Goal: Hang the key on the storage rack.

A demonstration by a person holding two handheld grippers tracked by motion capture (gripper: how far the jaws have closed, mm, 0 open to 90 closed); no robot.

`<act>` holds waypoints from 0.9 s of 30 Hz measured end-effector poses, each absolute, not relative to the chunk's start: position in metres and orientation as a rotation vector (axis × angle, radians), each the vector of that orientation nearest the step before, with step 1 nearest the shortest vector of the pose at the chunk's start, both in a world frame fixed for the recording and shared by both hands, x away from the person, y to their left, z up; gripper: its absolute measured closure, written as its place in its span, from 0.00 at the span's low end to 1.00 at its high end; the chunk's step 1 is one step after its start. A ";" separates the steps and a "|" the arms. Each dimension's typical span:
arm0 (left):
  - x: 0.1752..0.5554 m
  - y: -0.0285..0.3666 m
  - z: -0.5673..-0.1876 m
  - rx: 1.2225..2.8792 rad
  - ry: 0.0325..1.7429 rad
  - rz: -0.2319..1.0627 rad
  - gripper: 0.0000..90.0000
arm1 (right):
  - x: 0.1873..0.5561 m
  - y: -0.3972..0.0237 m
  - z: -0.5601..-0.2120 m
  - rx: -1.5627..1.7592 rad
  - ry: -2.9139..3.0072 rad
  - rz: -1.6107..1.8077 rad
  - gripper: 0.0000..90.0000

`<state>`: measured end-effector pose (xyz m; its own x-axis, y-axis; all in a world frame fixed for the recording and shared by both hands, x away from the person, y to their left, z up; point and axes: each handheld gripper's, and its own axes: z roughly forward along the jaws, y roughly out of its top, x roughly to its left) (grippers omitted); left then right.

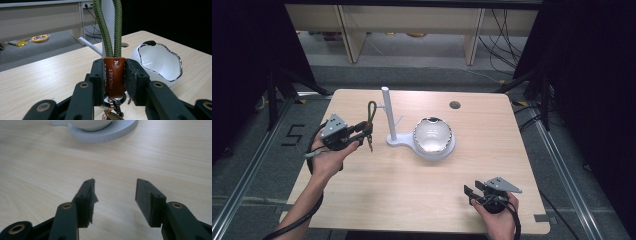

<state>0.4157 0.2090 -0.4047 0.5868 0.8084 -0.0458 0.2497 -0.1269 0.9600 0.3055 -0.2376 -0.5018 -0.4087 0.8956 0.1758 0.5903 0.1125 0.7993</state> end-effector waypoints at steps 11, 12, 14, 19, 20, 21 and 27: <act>0.425 0.206 -0.410 1.679 0.916 0.593 0.76 | 0.306 -0.238 -0.502 1.449 2.045 1.192 0.56; 0.426 0.205 -0.411 1.679 0.917 0.592 0.76 | 0.306 -0.238 -0.502 1.450 2.045 1.193 0.56; 0.426 0.205 -0.411 1.679 0.922 0.591 0.76 | 0.306 -0.238 -0.502 1.452 2.048 1.200 0.56; 0.430 0.203 -0.415 1.683 0.932 0.584 0.76 | 0.306 -0.237 -0.502 1.458 2.048 1.203 0.56; 0.430 0.203 -0.415 1.683 0.932 0.584 0.76 | 0.306 -0.237 -0.502 1.458 2.048 1.203 0.56; 0.431 0.202 -0.416 1.684 0.935 0.580 0.76 | 0.306 -0.237 -0.502 1.457 2.048 1.199 0.56; 0.435 0.201 -0.418 1.689 0.944 0.576 0.76 | 0.306 -0.237 -0.502 1.455 2.049 1.203 0.56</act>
